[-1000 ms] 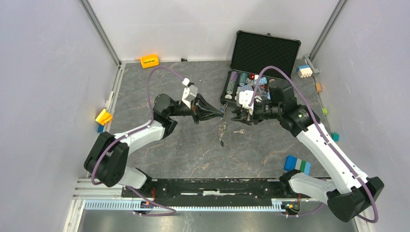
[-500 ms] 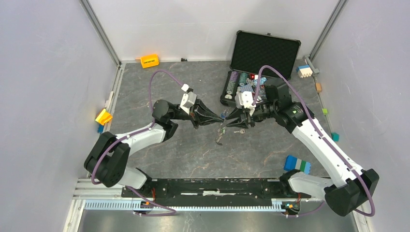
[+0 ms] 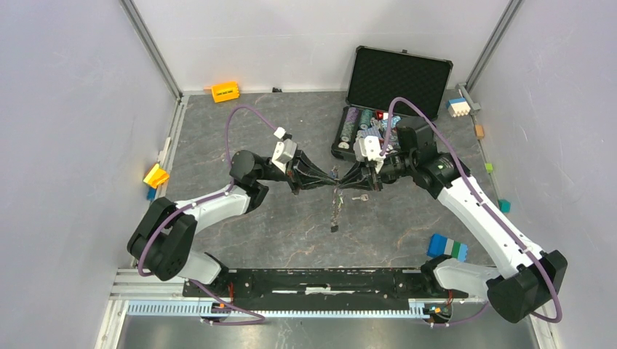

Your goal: Put the keys on the keyring

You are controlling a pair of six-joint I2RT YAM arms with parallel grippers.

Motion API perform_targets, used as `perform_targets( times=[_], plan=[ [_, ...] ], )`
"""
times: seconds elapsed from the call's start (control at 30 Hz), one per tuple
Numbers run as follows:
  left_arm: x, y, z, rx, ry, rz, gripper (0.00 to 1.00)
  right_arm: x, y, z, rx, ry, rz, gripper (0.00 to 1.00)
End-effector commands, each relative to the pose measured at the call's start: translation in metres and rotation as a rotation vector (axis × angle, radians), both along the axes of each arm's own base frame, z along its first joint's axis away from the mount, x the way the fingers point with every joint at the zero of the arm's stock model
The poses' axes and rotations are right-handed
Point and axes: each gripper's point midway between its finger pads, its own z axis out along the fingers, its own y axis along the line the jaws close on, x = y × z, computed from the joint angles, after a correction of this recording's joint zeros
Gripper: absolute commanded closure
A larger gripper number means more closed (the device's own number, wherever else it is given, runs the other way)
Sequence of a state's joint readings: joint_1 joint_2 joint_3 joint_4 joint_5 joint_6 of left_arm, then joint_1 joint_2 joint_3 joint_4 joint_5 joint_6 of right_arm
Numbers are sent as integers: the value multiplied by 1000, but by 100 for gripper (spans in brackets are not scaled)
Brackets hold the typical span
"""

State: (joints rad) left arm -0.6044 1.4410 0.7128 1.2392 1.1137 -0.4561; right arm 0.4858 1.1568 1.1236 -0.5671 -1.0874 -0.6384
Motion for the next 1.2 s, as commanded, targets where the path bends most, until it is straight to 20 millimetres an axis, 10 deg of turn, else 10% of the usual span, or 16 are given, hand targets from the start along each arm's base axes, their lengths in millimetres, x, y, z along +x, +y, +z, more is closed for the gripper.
perform_targets(
  times=[0.0,0.67,1.17],
  plan=[
    [-4,0,5,-34,-68,-2,98,1,5,8,38,-8,18,82],
    [4,-2,-6,4,-70,31,96,17,3,2,5,9,-84,100],
    [19,3,-12,87,-107,63,61,30,-13,-16,-148,-12,-197,100]
  ],
)
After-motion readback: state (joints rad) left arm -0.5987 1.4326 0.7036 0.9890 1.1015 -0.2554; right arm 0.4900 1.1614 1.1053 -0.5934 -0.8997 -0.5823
